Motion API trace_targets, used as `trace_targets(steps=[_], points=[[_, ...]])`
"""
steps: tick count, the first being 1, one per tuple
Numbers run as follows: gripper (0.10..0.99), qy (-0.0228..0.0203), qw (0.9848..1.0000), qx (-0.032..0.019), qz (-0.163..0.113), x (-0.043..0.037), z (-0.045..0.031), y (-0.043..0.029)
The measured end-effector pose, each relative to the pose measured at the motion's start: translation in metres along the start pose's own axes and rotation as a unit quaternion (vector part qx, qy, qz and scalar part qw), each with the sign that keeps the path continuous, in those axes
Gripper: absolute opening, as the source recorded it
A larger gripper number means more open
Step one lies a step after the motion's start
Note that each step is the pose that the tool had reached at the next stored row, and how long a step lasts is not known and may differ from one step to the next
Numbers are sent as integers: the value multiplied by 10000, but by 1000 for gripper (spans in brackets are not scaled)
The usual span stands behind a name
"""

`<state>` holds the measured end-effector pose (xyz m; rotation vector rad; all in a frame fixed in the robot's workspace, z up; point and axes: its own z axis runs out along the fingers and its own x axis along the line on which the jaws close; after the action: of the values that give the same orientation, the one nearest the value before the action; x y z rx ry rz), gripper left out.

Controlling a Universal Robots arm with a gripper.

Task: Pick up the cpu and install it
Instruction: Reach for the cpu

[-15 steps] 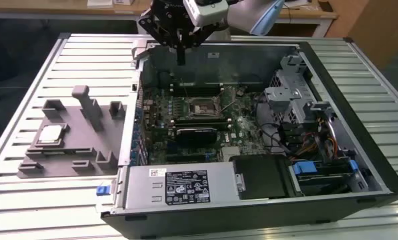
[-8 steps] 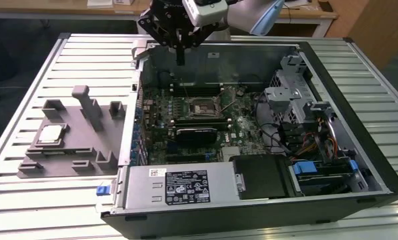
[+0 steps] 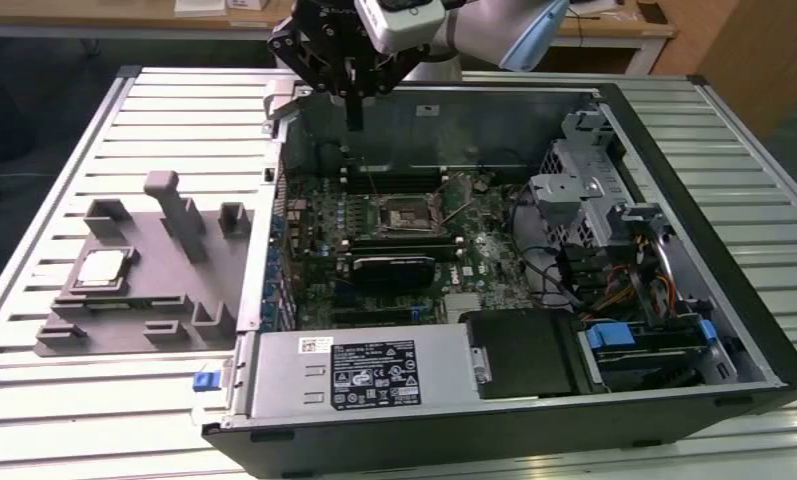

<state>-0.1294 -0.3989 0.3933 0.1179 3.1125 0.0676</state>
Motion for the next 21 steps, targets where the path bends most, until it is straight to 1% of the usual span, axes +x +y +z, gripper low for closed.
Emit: trace_targets(steps=[21], points=[[106,0,10000,0,0,187,-5,-14]])
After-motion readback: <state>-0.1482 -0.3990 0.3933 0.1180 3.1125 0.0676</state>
